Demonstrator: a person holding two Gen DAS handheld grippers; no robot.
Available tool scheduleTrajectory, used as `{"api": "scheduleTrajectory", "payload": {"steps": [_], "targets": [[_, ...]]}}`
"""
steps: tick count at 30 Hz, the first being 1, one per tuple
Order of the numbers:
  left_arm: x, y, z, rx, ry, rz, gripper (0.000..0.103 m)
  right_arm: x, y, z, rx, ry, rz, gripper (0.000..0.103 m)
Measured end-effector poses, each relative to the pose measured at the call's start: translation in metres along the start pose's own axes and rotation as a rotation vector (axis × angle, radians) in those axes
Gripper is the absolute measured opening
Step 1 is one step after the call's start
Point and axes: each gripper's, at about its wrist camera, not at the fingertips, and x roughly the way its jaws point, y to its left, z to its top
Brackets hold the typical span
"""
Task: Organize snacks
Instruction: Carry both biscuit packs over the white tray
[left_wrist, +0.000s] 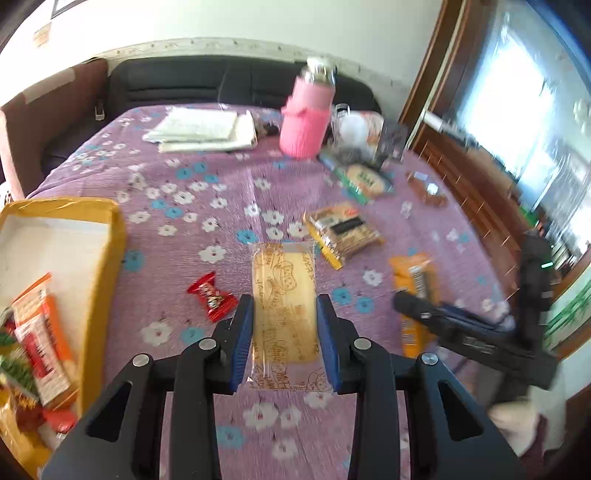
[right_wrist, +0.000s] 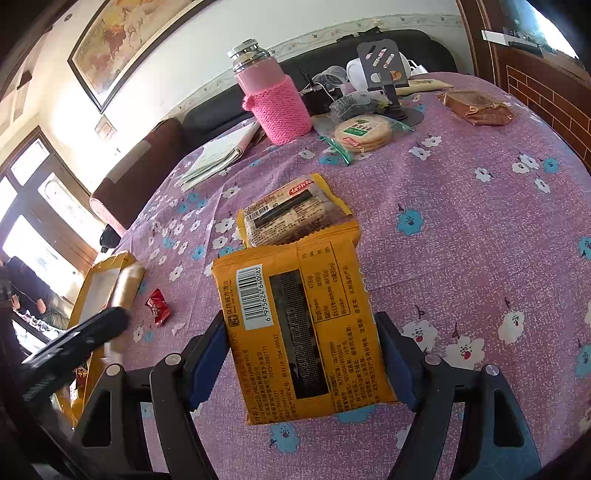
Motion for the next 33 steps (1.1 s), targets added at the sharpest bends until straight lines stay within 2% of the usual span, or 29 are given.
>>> {"api": "scheduleTrajectory", "payload": {"steps": [4,12,21,27,33], "targets": [[-0.034,0.009,-0.004,-0.035,-0.056,0.0,0.031,-0.001,0.0,0.0,0.003,-0.009,0.012,0.077],[-0.091,0.033,-0.029,-0.084,-0.152,0.06,0.031,-0.01,0.008,-0.003,-0.029,-0.061,0.031,0.077],[-0.117,0.075,-0.054,-0.181,-0.197,0.125,0.031,-0.012,0.022,-0.009,-0.082,-0.104,0.021,0.077],[-0.135,0.11,-0.071,-0.268,-0.235,0.113,0.031,-0.012,0.026,-0.013,-0.094,-0.123,0.01,0.077],[-0.153,0.14,-0.084,-0.31,-0.263,0.116,0.031,-0.009,0.035,-0.016,-0.117,-0.119,-0.02,0.077]]}}
